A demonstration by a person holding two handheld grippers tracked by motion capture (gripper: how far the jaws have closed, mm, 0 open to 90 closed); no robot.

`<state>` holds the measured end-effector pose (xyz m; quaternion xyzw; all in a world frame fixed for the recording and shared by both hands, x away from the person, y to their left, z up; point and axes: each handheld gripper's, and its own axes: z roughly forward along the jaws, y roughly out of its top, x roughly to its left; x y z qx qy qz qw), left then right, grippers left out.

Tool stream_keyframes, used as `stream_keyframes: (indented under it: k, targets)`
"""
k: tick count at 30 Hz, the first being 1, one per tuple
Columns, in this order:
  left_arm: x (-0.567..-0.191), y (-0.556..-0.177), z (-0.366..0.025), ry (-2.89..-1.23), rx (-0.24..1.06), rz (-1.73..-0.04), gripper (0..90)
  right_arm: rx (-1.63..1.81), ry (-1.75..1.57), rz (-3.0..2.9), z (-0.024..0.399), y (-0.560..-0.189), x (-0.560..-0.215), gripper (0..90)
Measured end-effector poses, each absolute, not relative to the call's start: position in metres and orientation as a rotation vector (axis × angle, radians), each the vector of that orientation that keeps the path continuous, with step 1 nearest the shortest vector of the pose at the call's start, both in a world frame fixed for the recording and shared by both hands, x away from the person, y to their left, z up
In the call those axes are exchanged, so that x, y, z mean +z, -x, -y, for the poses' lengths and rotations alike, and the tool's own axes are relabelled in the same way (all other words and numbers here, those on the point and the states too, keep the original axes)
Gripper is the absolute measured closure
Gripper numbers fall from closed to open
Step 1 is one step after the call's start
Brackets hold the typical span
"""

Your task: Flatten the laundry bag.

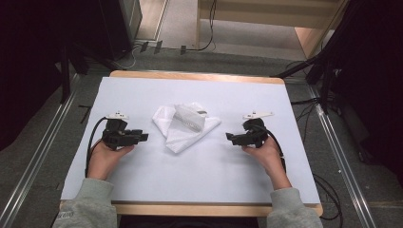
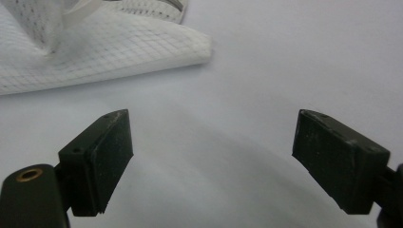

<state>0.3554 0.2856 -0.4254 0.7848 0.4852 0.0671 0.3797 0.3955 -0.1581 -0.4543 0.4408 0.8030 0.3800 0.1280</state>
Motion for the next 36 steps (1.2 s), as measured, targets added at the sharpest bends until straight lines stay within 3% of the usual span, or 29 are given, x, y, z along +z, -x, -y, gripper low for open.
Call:
stream_keyframes:
  k: [5, 8, 11, 15, 29, 36]
  targets:
    - [-0.428, -0.354, -0.283, -2.089, 0.2, -1.22, 56.5, 1.101, -1.26, -2.356, 0.152, -0.394, -0.456, 18.6]
    - [-0.429, -0.354, -0.286, -2.09, 0.171, -1.232, 47.9, 1.114, -1.249, -2.364, 0.151, -0.392, -0.455, 22.0]
    - [-0.427, -0.353, -0.286, -2.078, 0.174, -1.222, 46.0, 1.151, -1.243, -2.355, 0.151, -0.39, -0.453, 27.2]
    - [-0.426, -0.354, -0.282, -2.076, 0.159, -1.202, 44.8, 1.163, -1.237, -2.363, 0.15, -0.388, -0.453, 35.1]
    - [-0.425, -0.359, -0.271, -2.092, 0.108, -1.177, 44.8, 1.18, -1.253, -2.365, 0.151, -0.386, -0.451, 40.8]
    - [-0.423, -0.362, -0.265, -2.097, 0.094, -1.152, 43.4, 1.183, -1.238, -2.379, 0.15, -0.387, -0.449, 47.9]
